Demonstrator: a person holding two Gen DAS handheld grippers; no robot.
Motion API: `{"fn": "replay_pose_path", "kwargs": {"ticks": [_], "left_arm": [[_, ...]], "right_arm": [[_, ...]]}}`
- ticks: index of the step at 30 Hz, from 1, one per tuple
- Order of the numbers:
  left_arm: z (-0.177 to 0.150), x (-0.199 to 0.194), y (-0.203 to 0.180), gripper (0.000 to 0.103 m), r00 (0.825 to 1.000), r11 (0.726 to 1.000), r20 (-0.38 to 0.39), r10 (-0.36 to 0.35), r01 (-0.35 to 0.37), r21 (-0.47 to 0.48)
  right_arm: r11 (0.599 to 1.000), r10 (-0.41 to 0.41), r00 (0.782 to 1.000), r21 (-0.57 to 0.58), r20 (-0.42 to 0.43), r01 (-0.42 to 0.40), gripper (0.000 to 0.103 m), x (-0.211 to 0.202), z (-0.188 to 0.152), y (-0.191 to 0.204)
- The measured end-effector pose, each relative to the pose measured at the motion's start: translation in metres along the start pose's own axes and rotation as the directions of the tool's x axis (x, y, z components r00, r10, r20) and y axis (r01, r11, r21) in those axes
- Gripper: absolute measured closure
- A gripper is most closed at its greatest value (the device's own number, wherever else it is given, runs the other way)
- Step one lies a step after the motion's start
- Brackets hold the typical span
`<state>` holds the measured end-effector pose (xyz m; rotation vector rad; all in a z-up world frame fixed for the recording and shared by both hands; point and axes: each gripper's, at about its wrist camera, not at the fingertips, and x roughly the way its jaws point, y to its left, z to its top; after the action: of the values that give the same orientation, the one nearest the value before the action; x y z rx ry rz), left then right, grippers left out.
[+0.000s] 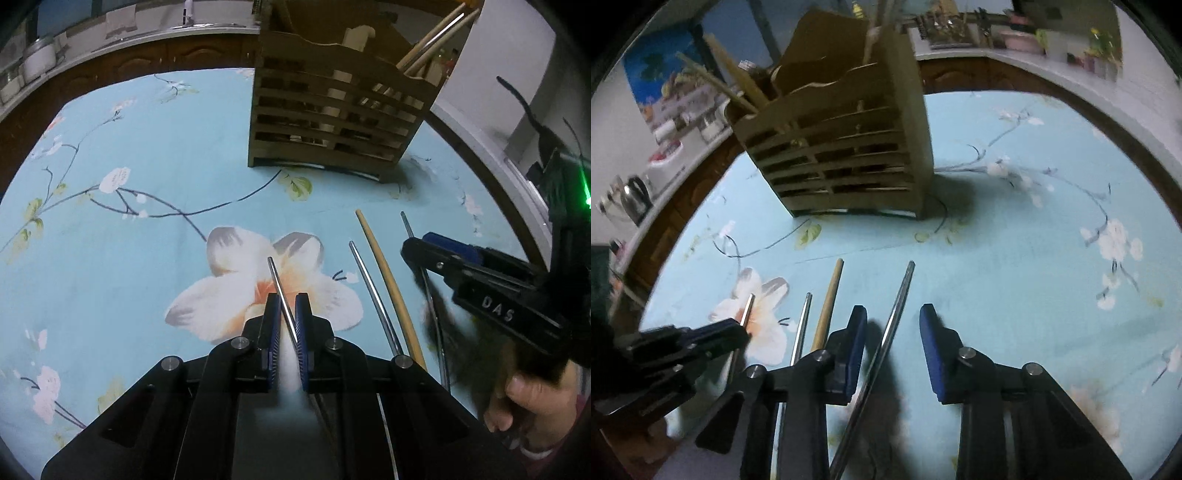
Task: Organize utensils
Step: 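Grasp a metal chopstick with the left tool while the right tool grasps another, then lift the metal chopsticks with both tools and carry them over the wooden holder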
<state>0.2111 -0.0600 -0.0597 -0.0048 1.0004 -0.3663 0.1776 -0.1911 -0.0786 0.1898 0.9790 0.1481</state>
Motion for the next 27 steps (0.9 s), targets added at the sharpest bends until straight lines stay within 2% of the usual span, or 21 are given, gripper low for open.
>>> {"fn": "replay_pose_path", "kwargs": {"ticks": [4,6,9,12,15,21,27], "left_arm": [[0.003,0.008,-0.01,0.097,0.999,0.999,0.013,0.036,-0.037,0.02],[0.004,0.01,-0.011,0.097,0.999,0.999,0.019,0.044,-0.044,0.027],[0.005,0.01,-0.009,0.099,0.999,0.999,0.01,0.036,-0.036,0.015],[0.004,0.003,-0.004,0.099,1.0,1.0,0.015,0.016,-0.016,-0.007],[0.001,-0.013,0.004,0.099,0.999,0.999,0.049,-0.007,0.009,-0.044],[0.0,-0.064,0.009,0.099,0.988,0.995,0.145,-0.059,0.07,-0.071],[0.001,-0.12,0.008,0.099,0.965,0.991,0.244,-0.098,0.116,-0.062]], "right_arm": [[0.995,-0.071,0.997,-0.067,-0.002,0.071,0.083,0.002,0.0,0.007],[0.995,-0.075,0.997,-0.068,0.0,0.075,0.091,0.002,0.0,0.006],[0.998,-0.054,0.999,-0.042,-0.007,0.053,0.097,-0.001,0.001,-0.001],[0.999,0.024,1.0,0.034,-0.014,-0.023,0.098,-0.006,0.0,-0.012],[0.997,0.058,0.998,0.053,0.012,-0.058,0.098,-0.022,-0.003,-0.013],[0.988,0.137,0.983,0.059,0.125,-0.145,0.098,-0.075,0.0,-0.011],[0.986,0.153,0.958,0.024,0.244,-0.164,0.098,-0.133,0.008,-0.007]]}}
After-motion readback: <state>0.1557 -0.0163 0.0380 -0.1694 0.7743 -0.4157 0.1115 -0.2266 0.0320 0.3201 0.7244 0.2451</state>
